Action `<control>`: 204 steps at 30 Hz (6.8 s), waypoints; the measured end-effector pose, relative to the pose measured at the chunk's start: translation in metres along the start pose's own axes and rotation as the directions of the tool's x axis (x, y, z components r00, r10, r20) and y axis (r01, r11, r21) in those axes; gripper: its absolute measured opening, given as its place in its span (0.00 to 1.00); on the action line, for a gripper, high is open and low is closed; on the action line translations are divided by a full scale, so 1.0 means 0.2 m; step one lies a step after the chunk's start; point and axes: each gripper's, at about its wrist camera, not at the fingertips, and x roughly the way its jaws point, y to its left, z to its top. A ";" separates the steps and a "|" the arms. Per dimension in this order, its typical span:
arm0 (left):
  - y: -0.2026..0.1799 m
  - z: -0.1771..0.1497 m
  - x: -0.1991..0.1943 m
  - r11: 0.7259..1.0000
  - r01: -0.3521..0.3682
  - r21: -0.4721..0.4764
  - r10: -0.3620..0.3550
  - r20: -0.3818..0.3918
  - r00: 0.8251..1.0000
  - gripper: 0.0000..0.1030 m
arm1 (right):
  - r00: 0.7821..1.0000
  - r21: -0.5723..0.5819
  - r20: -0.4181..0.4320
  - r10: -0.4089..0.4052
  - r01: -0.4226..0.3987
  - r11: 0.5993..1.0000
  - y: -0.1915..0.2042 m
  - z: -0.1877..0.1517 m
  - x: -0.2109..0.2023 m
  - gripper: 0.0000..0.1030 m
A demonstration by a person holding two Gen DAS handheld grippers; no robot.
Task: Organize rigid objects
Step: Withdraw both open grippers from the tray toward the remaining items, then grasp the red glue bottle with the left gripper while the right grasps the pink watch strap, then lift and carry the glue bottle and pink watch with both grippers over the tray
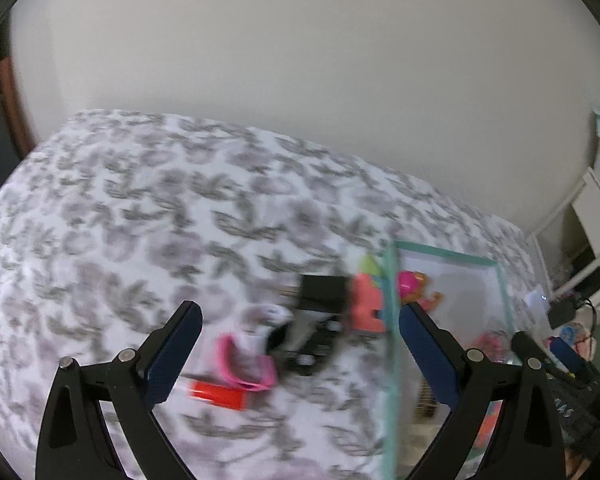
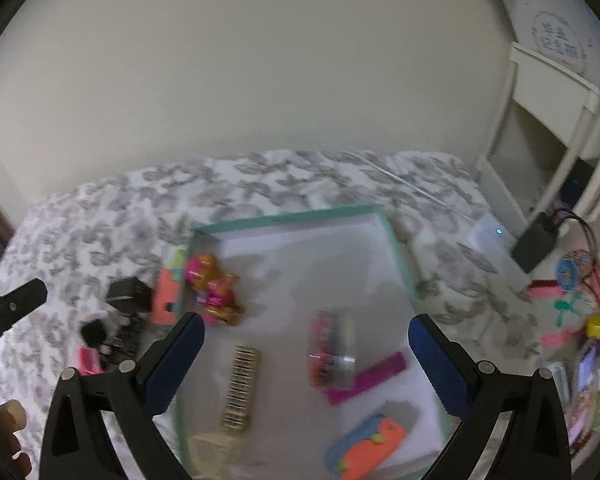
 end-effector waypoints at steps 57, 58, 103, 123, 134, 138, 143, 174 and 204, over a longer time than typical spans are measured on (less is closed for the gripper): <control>0.32 -0.35 0.43 0.975 -0.003 -0.223 -0.081 -0.368 0.926 0.44 | 0.938 -0.053 -0.248 0.242 -0.263 0.963 0.74 -0.28 0.42 0.63; 0.31 -0.34 0.44 0.978 -0.004 -0.207 -0.073 -0.367 0.927 0.43 | 0.938 -0.051 -0.248 0.244 -0.264 0.963 0.74 -0.28 0.42 0.62; 0.66 -0.27 0.46 0.976 -0.148 -0.161 0.084 -0.347 0.934 0.42 | 0.934 -0.329 -0.232 0.272 -0.338 0.882 1.18 -0.42 0.49 0.53; 0.66 -0.27 0.43 0.969 -0.148 -0.199 0.079 -0.320 0.944 0.31 | 0.919 -0.316 -0.241 0.312 -0.378 0.870 1.13 -0.40 0.43 0.50; 0.65 -0.10 0.12 0.970 -0.057 -0.237 0.021 -0.151 0.988 0.29 | 0.882 -0.250 -0.178 0.437 -0.470 0.847 1.09 -0.24 0.21 0.50; 0.60 -0.03 -0.03 0.973 -0.014 -0.230 -0.001 -0.064 0.998 0.29 | 0.877 -0.232 -0.121 0.465 -0.480 0.846 1.04 -0.16 0.10 0.50; 0.48 0.05 -0.14 0.979 0.038 -0.199 -0.034 0.024 0.999 0.27 | 0.883 -0.218 -0.052 0.466 -0.466 0.858 0.93 -0.05 -0.03 0.50; -0.51 -0.12 -0.04 0.954 0.237 0.185 -0.235 -0.033 0.971 0.24 | 0.974 0.040 0.119 0.191 -0.197 0.979 -0.21 0.18 -0.23 0.50; -0.37 -0.39 0.58 0.987 0.053 0.155 -0.005 -0.294 0.956 0.24 | 0.983 0.141 -0.145 0.115 -0.095 0.986 -0.43 -0.02 0.22 0.50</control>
